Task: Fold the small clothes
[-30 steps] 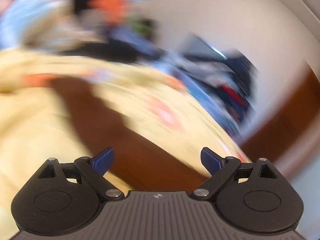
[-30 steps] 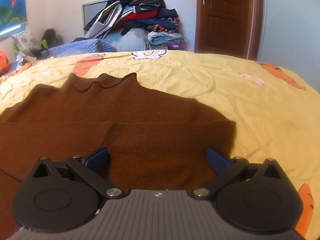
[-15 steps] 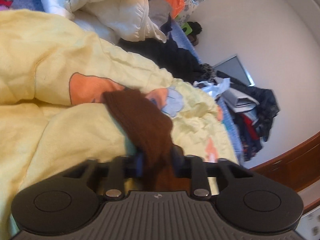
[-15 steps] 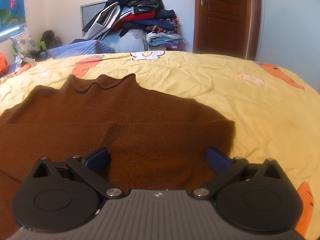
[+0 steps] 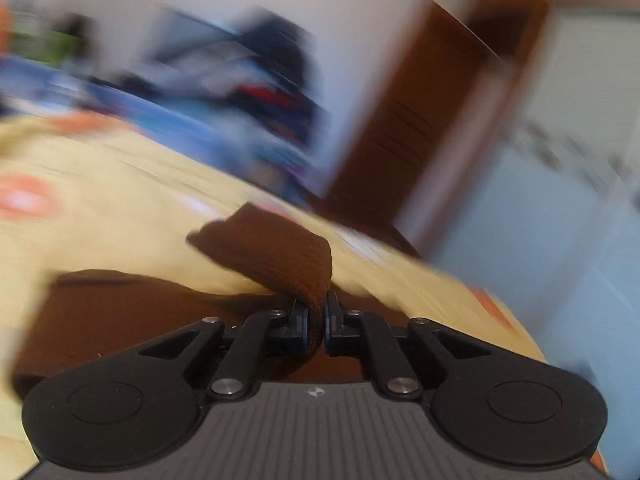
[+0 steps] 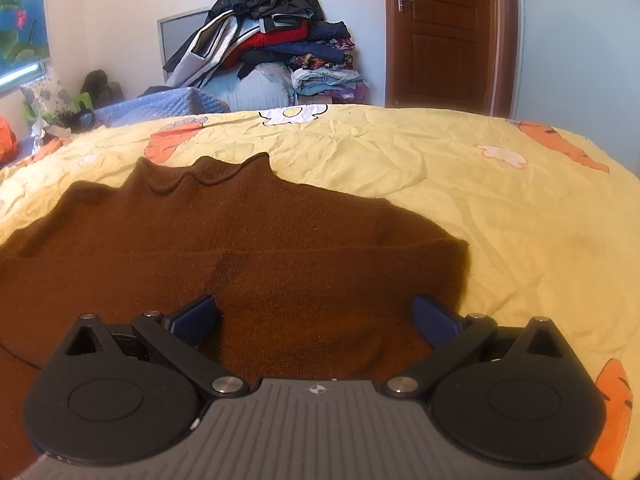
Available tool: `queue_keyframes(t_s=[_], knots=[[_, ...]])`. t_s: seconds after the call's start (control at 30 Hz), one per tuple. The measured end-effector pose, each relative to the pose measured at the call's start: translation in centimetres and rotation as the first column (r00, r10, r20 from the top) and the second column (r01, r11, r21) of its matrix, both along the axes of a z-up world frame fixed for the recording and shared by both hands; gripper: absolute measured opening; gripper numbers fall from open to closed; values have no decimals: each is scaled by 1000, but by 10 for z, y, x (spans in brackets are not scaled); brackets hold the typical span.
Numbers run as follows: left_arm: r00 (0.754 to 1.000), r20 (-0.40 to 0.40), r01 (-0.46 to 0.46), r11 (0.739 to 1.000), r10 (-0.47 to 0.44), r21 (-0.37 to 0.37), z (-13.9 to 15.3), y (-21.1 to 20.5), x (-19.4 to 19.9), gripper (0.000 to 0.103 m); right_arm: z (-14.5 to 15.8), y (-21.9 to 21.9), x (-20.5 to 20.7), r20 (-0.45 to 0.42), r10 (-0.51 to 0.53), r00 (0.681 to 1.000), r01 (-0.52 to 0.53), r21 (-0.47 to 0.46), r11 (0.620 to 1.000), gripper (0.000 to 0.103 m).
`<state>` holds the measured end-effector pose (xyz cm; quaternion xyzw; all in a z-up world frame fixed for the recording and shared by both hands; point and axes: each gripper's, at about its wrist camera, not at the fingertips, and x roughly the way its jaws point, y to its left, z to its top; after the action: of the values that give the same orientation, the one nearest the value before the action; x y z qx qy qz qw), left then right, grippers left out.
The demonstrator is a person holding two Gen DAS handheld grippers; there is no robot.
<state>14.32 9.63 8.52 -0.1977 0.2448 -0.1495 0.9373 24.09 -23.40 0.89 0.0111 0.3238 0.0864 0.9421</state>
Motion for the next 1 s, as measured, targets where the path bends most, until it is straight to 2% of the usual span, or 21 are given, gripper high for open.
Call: queue_keyframes(t_s=[0.03,0.1,0.17,0.23,0.27,0.3,0.33,0.37,0.4,0.43,0.5,0.53,0.6,0.63,0.67,0.73,0.8,0.83,0.9,0.97,1.0], knots=[[996,-39,87,995,-85,39,-7,-29,4,11,0,-2,0,1,0,1000,0,11,1000,103],[985,-98,152,977,-139,147,-24,-71,2,14,1,-3,-1,3,-1,1000,1,27,1000,103],[986,-93,158,962,-140,223,-39,-87,-11,15,1,-4,-1,4,-1,1000,1,38,999,103],[988,-88,143,958,-124,248,-53,-85,-24,20,1,-6,-1,5,-1,1000,1,48,999,103],[989,-99,133,960,-111,248,-60,-79,-27,24,1,-7,-1,6,-1,1000,1,53,999,103],[990,-110,110,965,-86,238,-67,-73,-31,37,1,-7,-1,6,-1,1000,1,58,998,103],[993,-103,86,972,-64,221,-74,-66,-35,46,2,-8,-1,7,-2,1000,1,63,998,103],[995,-75,71,983,-59,171,-78,-59,-44,46,2,-8,-1,7,-2,1000,2,67,998,103],[996,-61,66,991,-59,121,-78,-52,-50,57,2,-9,-2,7,-2,1000,2,69,998,103],[998,-55,38,994,-32,103,-78,-49,-50,71,2,-8,-2,6,-3,1000,2,69,998,103],[999,-54,0,995,5,104,-79,-48,-48,74,5,-10,-2,-19,-5,1000,6,84,996,103],[999,-53,0,995,6,104,-79,-49,-47,74,11,-12,-2,-48,-25,999,31,128,991,103],[999,-46,-5,994,10,108,-78,-47,-48,74,25,-17,-6,-98,-20,995,50,315,948,103],[999,-45,-3,994,8,109,-78,-47,-49,74,31,-16,-8,-111,21,994,26,405,914,103],[999,-45,1,994,4,109,-78,-47,-50,74,36,-10,-8,-124,74,990,-9,455,890,103],[999,-48,26,994,-21,109,-77,-48,-50,74,41,13,-3,-180,180,967,-73,480,874,103],[997,-57,56,991,-49,120,-75,-52,-49,74,39,37,6,-253,269,929,-112,499,859,103],[997,-60,59,990,-52,131,-76,-54,-48,75,38,50,10,-279,302,912,-136,488,862,103],[997,-59,58,988,-50,144,-76,-56,-48,75,37,78,17,-321,316,893,-183,382,906,103],[997,-58,58,988,-50,146,-77,-56,-48,75,32,102,24,-378,280,883,-206,225,952,92],[997,-59,58,988,-51,141,-77,-56,-48,75,31,113,25,-381,273,883,-230,156,961,88]])
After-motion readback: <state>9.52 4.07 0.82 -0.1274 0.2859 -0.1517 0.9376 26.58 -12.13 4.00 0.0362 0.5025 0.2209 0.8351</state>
